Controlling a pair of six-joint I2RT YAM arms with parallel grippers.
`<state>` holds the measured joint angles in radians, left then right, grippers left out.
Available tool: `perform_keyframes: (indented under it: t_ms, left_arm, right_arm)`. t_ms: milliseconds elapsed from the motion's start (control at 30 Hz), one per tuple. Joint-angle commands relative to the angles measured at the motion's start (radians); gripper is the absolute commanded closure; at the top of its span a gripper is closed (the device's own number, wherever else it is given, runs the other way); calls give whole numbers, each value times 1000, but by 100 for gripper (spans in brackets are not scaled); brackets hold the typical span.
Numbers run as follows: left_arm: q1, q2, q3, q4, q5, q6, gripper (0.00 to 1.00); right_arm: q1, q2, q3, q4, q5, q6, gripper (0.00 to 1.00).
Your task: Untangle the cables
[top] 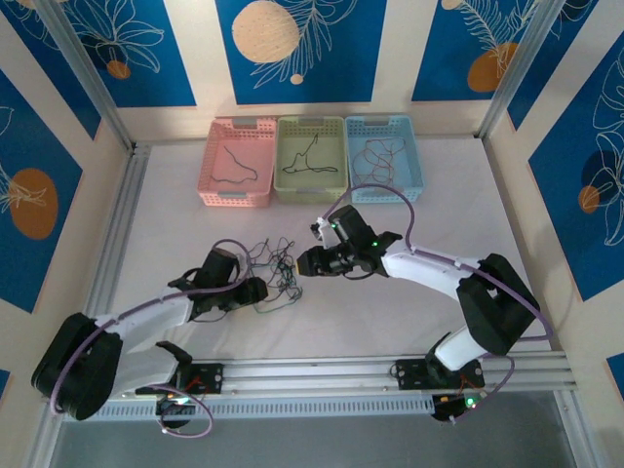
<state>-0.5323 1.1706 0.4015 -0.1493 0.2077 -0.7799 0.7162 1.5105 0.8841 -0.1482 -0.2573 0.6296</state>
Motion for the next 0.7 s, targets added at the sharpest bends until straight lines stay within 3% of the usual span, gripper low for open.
perform_keyframes:
  t_ms: [0,100,267,367,667]
  left_arm:
    - [-26,78,4,125,-11,9,39]
    - [-34,118,23,118,-39,28,48]
    - [-36,141,16,158,-18,32,85]
    - [-35,132,14,168,-4,34,100]
    - [-36,81,13,122,-11,51,100]
  right_arm:
    - [7,-38,-19,1,12,9,57]
    - [7,-44,-27,0,15,5,57]
    - [-4,-6,-13,-2,4,-4,56]
    - [-6,34,21,3,1,-16,52]
    - [-24,285,251,-10,-21,3,50]
